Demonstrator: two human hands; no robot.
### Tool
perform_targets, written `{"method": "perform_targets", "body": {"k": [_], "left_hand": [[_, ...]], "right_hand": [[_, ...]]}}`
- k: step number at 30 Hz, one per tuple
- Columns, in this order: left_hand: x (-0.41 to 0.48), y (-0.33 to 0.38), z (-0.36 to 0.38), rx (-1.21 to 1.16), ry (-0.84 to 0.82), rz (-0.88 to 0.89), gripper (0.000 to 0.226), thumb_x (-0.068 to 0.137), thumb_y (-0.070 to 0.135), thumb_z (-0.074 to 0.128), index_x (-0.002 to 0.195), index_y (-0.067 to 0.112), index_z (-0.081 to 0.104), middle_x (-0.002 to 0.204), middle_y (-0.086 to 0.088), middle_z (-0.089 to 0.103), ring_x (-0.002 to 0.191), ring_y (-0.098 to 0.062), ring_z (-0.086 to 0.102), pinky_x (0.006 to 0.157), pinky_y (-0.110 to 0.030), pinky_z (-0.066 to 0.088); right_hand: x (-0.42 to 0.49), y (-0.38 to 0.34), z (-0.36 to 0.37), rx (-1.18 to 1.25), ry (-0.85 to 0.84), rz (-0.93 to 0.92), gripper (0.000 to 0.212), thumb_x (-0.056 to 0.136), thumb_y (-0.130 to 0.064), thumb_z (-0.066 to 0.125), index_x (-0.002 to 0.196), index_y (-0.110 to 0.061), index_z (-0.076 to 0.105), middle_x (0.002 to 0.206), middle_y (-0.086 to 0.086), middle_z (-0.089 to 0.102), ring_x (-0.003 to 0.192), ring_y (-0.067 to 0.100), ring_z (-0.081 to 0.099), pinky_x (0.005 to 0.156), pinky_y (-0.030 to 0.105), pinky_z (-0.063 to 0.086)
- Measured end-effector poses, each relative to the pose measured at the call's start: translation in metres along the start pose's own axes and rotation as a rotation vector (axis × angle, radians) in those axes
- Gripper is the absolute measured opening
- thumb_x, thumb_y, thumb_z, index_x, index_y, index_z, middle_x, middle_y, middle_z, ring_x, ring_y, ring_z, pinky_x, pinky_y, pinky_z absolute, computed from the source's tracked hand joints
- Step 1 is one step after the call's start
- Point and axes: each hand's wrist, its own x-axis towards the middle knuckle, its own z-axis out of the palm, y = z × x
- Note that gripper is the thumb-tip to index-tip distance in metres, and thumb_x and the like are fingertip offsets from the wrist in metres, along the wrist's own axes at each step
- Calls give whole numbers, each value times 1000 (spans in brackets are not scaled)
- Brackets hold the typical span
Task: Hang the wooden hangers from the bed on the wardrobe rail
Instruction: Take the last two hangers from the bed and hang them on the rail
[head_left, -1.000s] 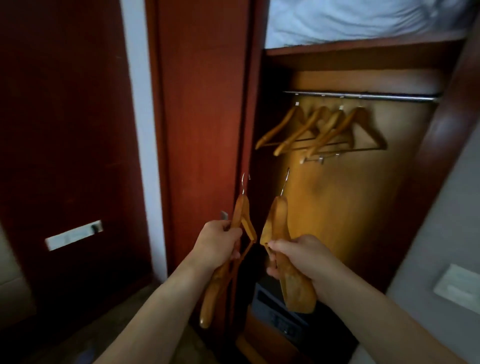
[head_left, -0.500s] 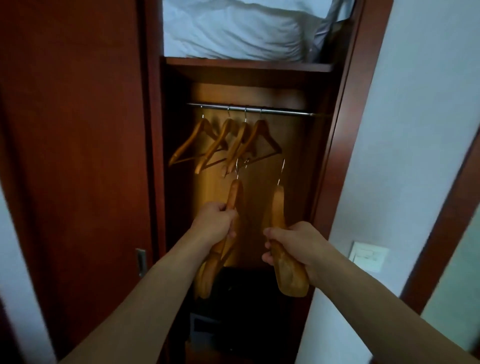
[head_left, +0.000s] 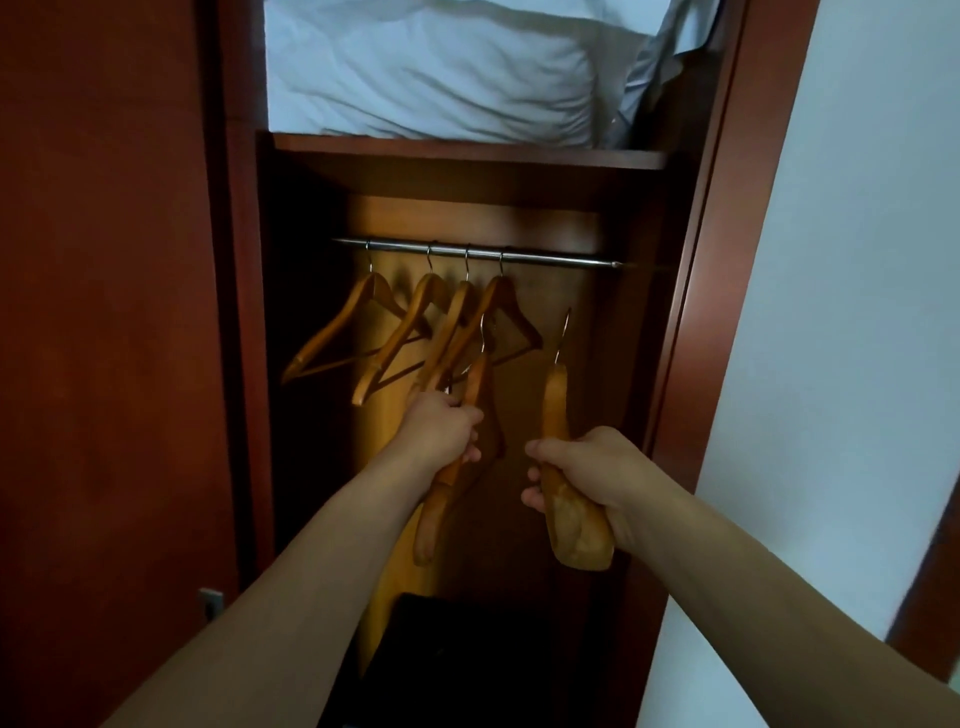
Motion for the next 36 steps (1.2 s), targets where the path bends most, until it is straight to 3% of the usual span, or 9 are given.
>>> {"method": "perform_targets", "body": {"k": [5,11,15,17,21,24,30,36], "left_hand": [[50,19,7,9,15,21,16,101,18,63,104,6,72,74,-8,68,55,-19,65,53,-28,52],[107,50,9,4,-11,77,18,101,16,64,107,2,73,73,-8,68,50,-17,63,45,-23,51],[142,70,18,4,-66,116,24,99,18,66,109,-2,73,69,-9,69,49,-19,64,50,-26,52],[156,80,23,-14,-94,131,24,99,16,65,110,-4,72,70,-9,67,46,-18,61,45,-24,48],[177,90,29,-35,-124,153,16,99,11,63,109,-2,67,70,-10,64,45,-18,59,43,-23,47],[194,90,35,-40,-122,149,19,100,12,63,114,-1,66,72,-9,64,46,-17,59,40,-21,46],[216,91,43,-2,-126,128,19,102,13,62,117,1,63,78,-8,64,49,-15,60,34,-17,46],[232,81,61,35,-138,78,41,101,12,62,141,2,59,89,-13,68,48,-17,61,32,-17,43]], "right_hand": [[36,-29,7,-16,16,-25,21,95,-8,75,105,8,65,85,18,69,58,25,73,47,31,62],[70,-69,17,-33,55,-82,15,97,-9,72,99,4,65,80,15,69,58,24,72,58,36,64],[88,-89,24,-20,75,-111,13,98,-7,71,97,5,65,74,15,66,47,23,69,46,33,63],[98,-97,25,-16,102,-131,13,98,-5,70,91,5,65,72,16,64,43,22,67,39,30,59],[118,-108,24,-18,147,-149,12,97,-4,70,91,5,65,74,17,65,46,24,67,40,29,59],[131,-110,19,-56,177,-133,14,96,-4,72,101,7,66,75,18,66,47,24,69,40,29,58],[152,-115,10,-82,239,-123,10,96,-3,72,92,3,65,79,18,67,50,26,69,44,32,61],[163,-118,3,-110,180,-23,11,99,-6,68,92,-6,60,84,19,65,63,27,68,48,32,62]]}}
